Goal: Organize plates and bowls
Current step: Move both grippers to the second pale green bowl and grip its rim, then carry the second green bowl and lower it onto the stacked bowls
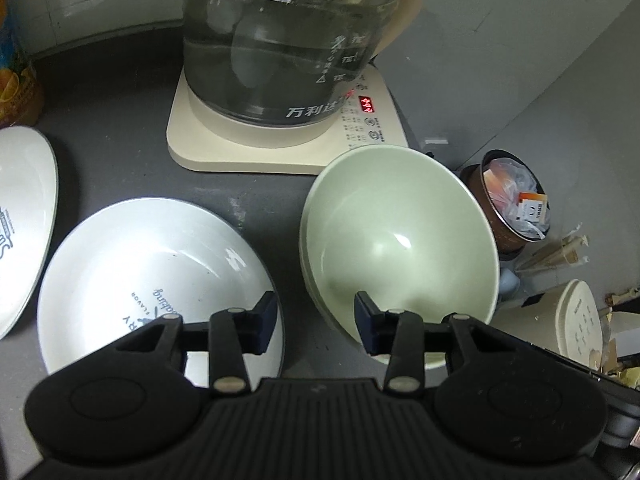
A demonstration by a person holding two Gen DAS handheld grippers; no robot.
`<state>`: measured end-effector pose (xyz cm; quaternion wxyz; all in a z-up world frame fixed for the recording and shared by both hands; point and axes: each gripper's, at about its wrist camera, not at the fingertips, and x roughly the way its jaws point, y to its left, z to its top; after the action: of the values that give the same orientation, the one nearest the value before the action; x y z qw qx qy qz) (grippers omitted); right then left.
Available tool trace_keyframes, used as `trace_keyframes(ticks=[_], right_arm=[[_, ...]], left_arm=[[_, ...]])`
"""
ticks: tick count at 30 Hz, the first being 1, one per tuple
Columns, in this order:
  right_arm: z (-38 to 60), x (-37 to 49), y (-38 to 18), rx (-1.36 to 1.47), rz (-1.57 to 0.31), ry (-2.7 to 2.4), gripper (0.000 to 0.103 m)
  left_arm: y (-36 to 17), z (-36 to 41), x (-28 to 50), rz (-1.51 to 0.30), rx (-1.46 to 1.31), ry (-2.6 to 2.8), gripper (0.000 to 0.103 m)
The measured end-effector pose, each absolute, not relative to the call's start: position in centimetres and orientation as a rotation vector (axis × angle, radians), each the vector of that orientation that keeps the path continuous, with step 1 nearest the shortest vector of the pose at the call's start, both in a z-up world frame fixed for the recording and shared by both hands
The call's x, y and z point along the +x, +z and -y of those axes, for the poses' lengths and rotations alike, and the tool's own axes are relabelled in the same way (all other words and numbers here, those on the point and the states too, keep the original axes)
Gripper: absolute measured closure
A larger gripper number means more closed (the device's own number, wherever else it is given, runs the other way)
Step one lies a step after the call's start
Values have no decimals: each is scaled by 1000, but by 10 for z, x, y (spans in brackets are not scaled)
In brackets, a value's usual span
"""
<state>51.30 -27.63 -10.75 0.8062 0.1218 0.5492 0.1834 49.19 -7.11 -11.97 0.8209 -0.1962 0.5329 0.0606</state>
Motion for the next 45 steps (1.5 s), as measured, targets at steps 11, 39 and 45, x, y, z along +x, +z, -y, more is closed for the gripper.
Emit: trace_keyframes(ticks=[11, 39, 45], right_arm=[[263, 515, -114, 230, -1188, 360, 75], [278, 421, -31, 282, -984, 224, 75], [274, 398, -23, 286, -968, 196, 75]], left_arm=[[-130, 73, 501, -1169, -441, 126, 87], [-53, 70, 434, -1078, -351, -107, 87], [-48, 68, 417, -1073, -334, -141, 87]])
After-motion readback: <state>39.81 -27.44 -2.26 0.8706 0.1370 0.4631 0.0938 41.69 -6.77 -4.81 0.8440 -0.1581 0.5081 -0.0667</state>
